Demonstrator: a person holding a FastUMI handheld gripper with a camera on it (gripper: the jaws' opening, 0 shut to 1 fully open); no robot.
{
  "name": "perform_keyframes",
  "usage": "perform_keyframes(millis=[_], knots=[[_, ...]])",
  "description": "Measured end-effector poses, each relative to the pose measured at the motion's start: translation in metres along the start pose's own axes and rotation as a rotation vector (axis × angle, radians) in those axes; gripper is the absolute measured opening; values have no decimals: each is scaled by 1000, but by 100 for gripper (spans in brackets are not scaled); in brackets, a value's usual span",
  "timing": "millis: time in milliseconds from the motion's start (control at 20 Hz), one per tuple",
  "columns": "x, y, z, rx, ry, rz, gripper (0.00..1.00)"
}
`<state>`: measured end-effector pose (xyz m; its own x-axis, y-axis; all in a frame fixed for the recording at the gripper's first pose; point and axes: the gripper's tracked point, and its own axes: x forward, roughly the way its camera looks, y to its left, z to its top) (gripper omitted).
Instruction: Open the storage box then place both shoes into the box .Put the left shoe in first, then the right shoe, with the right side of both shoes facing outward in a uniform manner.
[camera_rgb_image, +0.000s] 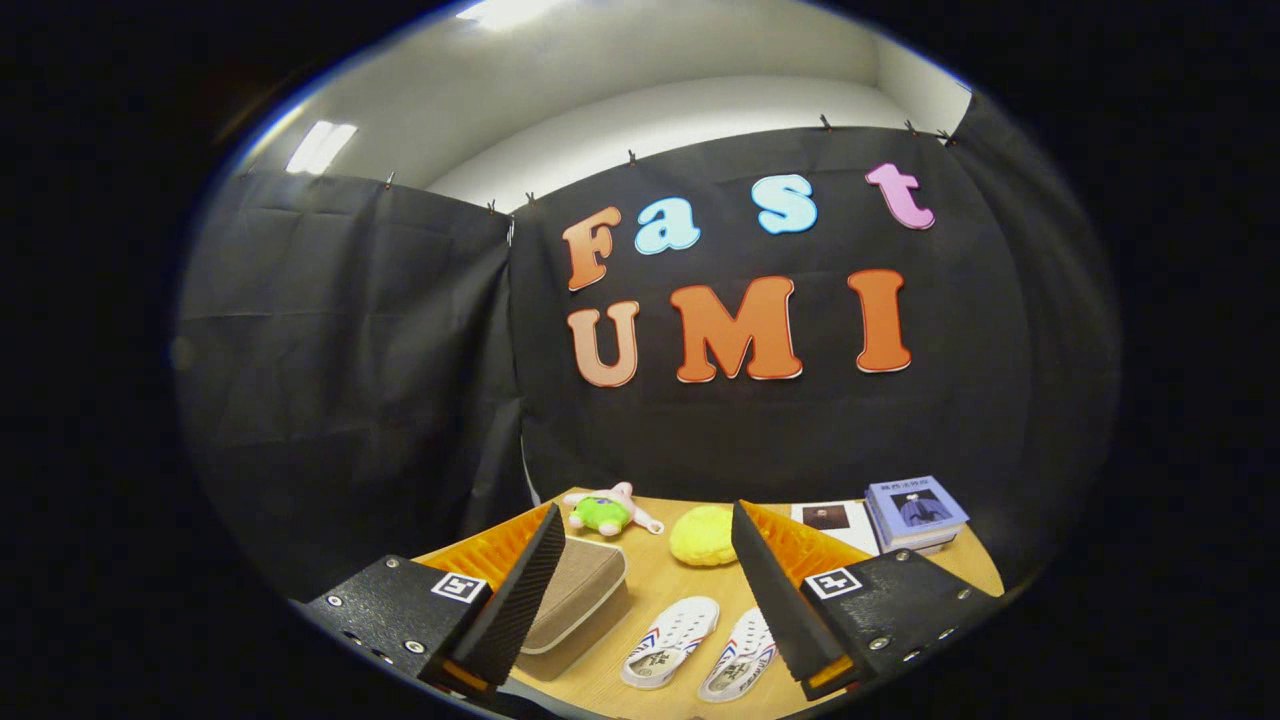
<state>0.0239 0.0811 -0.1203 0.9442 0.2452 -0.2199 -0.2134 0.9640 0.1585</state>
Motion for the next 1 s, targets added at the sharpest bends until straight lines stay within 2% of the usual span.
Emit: perform_keyframes(millis=[550,800,1000], knots=[[55,45,-107,149,290,193,99],[73,71,-147,313,414,290,98],[85,80,-169,450,493,328,97]])
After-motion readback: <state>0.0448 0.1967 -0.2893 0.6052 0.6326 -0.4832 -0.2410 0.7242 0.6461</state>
